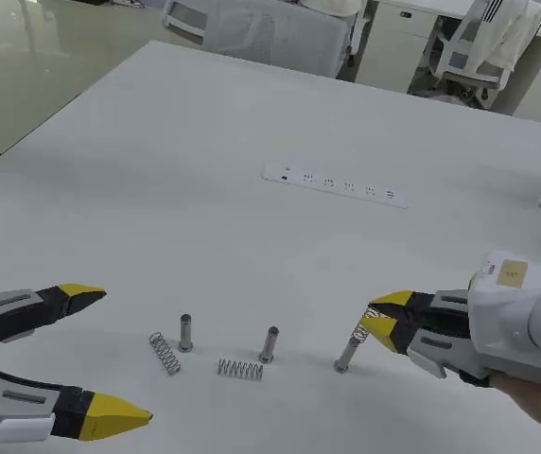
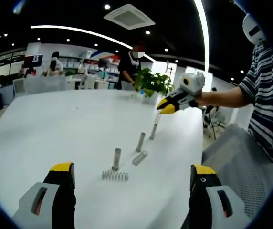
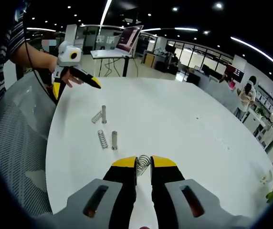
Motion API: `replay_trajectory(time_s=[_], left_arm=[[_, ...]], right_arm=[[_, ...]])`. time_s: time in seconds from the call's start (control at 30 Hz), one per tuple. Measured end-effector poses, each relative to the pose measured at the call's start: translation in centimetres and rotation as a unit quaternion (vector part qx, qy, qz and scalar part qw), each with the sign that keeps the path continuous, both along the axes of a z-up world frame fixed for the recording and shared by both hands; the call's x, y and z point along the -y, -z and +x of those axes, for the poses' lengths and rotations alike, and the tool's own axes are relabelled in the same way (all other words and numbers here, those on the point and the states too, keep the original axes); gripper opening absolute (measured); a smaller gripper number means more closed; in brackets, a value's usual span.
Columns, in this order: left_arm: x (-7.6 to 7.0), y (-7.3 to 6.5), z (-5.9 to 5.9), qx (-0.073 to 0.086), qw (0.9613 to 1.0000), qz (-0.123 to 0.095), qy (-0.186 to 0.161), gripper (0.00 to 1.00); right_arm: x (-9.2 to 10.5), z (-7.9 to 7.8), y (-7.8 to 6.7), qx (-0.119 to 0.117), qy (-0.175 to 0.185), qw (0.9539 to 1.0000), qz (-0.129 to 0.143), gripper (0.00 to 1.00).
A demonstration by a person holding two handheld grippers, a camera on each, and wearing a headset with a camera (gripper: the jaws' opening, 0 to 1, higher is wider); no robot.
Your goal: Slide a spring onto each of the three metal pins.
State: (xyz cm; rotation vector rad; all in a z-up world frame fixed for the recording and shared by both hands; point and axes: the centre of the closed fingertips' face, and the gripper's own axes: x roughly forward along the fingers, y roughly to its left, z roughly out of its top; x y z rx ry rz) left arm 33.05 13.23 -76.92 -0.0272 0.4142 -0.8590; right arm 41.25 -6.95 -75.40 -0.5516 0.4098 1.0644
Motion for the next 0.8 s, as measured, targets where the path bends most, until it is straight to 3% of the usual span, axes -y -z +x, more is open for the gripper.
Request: replay_trajectory(time_s=[0.5,0.8], left_arm=[[0.0,0.2,-0.2,-0.004,1.0000,-0.001,-0.001,0.97],[-0.1,0.2,-0.4,-0.005,1.0000,-0.001,-0.003,0.96]], right_arm=[[-0.1,-0.2,0.8,-0.007,-0.001,1.0000,-0.005,0.08],[-0.2,-0.1,2.5,-0.018,-0.002,0.9996,-0.022,0.08]])
